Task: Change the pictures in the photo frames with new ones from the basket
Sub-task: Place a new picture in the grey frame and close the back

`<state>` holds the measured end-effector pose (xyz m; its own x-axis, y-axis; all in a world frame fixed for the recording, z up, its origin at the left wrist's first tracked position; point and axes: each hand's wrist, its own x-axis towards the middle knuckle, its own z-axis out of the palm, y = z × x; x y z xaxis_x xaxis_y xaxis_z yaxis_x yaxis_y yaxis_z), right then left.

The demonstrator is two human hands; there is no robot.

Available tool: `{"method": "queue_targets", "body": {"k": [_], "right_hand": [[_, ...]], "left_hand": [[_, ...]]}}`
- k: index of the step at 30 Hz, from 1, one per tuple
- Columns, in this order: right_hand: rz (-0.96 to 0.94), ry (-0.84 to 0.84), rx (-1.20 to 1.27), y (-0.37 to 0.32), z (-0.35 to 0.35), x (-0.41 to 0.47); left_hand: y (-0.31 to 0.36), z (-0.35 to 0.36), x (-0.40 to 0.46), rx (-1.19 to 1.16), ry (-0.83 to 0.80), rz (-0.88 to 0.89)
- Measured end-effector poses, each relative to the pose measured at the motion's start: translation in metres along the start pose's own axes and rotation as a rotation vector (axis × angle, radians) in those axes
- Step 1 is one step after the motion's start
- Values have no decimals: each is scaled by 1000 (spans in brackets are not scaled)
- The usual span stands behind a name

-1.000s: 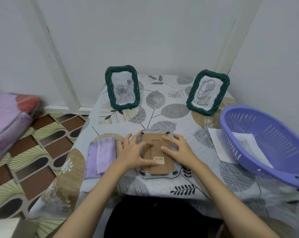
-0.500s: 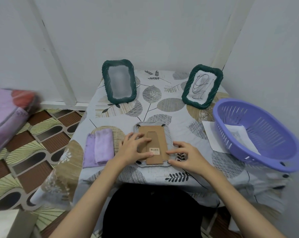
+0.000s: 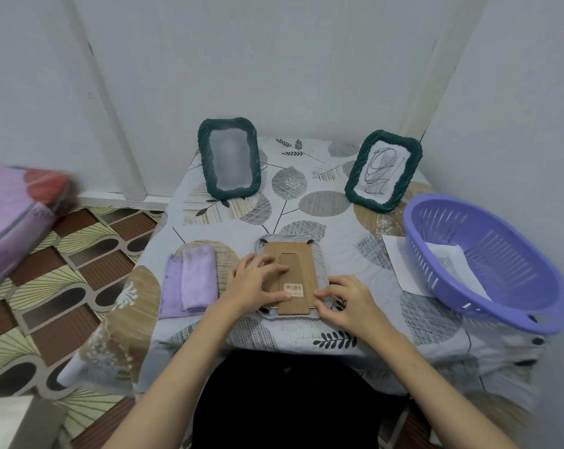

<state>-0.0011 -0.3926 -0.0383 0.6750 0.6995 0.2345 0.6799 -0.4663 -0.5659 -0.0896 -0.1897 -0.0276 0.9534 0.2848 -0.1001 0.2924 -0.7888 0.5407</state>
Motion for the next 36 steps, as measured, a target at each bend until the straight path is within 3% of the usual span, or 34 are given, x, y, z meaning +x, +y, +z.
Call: {"method": "queue_targets", "body": {"k": [5,13,19,23,28,36], "right_hand": [[174,-50,181,-2,-9,2],[187,-66,193,-8,-9,4],[183,-262,-99,-24,7,6],[243,-305,-101,-26,6,9],[239,-322,-95,-28,3,13],[249,-323,-84,-28,1,11]], "left_hand": [[0,-1,1,14,-7,1],[-1,0,1,5,-10,6],[-6,-1,-3,-7,-14,35],[-19,-10,-19,-235,6,78],[-25,-11,-34,-134,-73,94],[-23,-13,-29,-219,-93,126]]}}
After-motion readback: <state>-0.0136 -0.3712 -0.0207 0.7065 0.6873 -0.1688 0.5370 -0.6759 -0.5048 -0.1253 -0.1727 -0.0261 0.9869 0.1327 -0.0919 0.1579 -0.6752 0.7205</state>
